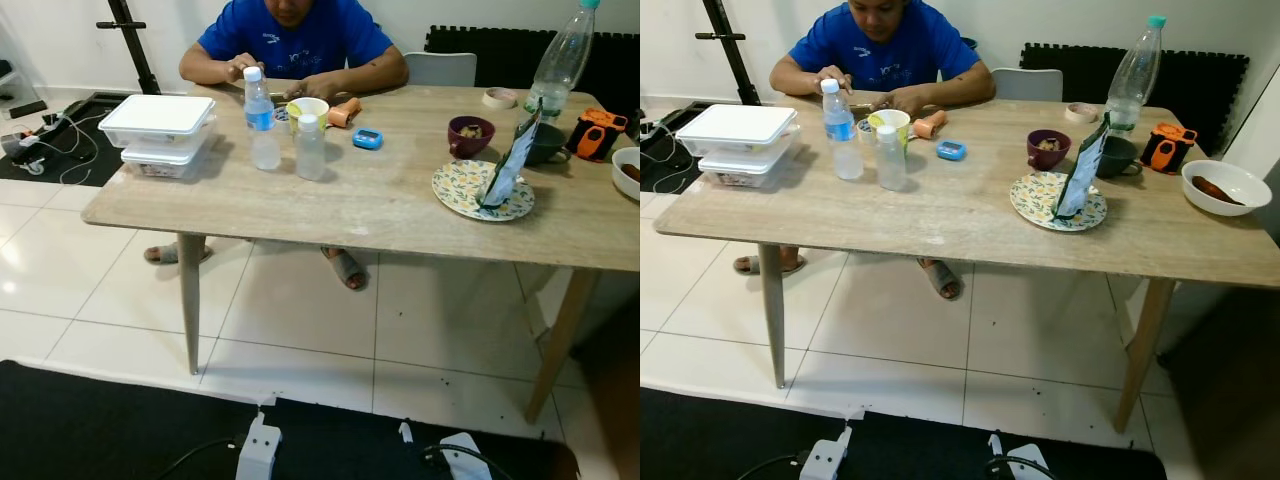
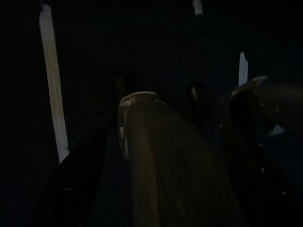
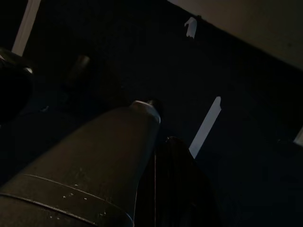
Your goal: Restocking fridge
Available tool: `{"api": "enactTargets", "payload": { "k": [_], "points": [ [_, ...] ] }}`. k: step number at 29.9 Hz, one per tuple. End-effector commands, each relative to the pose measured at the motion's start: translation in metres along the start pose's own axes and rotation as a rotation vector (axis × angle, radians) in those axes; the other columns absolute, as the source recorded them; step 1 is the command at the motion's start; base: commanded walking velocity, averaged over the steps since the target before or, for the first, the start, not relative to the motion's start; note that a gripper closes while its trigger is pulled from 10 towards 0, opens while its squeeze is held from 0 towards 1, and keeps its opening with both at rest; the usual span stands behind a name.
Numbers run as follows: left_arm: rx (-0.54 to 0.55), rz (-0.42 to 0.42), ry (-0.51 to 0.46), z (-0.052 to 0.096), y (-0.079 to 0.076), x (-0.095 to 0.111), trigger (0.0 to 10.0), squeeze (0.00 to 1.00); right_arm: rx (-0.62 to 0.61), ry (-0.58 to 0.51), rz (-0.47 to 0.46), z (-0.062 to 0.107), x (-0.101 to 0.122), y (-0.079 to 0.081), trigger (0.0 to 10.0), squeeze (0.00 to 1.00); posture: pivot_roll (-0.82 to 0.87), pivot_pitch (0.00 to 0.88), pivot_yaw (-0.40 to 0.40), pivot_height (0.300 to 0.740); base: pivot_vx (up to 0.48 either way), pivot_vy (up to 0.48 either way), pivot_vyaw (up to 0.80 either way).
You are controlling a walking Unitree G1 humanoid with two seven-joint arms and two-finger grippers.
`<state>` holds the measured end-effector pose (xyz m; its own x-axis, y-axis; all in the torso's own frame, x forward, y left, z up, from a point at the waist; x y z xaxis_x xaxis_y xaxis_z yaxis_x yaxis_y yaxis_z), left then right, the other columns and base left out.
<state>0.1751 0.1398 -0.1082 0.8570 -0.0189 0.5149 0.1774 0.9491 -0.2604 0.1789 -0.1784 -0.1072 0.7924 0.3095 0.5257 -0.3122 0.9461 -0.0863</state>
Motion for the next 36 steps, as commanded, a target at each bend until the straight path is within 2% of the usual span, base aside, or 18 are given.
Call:
{"api": "enactTargets", "payload": {
  "k": [1, 8, 21, 36],
  "points": [
    [0.005, 0.012, 0.051, 0.0013, -0.0018, -0.0160, 10.0, 0.00, 0.011, 0.009, 0.025, -0.0001, -0.0022, 0.0039, 10.0, 0.00, -0.02, 0.141, -0.016, 0.740, 0.000, 0.000, 0.80],
    [0.022, -0.001, 0.055, 0.0031, 0.0038, -0.0165, 10.0, 0.00, 0.014, 0.009, 0.026, -0.0003, -0.0021, 0.0052, 10.0, 0.00, -0.02, 0.132, -0.014, 0.740, 0.000, 0.000, 0.80],
    [0.009, -0.015, 0.045, 0.0031, 0.0029, -0.0152, 10.0, 0.00, 0.011, 0.014, 0.007, -0.0004, -0.0028, 0.0054, 10.0, 0.00, -0.02, 0.127, -0.014, 0.740, 0.000, 0.000, 0.00],
    [-0.005, -0.007, 0.048, 0.0036, 0.0016, -0.0181, 10.0, 0.00, 0.014, 0.014, -0.012, -0.0003, -0.0033, 0.0057, 10.0, 0.00, -0.02, 0.137, -0.010, 0.740, 0.308, 0.000, 0.00]
  ]
}}
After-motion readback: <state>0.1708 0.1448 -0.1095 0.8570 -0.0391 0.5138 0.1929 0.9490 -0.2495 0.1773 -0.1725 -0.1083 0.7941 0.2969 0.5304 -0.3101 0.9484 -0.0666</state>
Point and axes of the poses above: a point about 5 cm out from each wrist's last joint towards the gripper, its own z axis pointing back from the gripper into the wrist, its own x axis along the axis of the wrist's last joint, y = z × x, the point moved 2 cm from there along -z, pointing out of the wrist towards the gripper, and after that the axes turned 3 degrees about z, right-handed, at the moved point
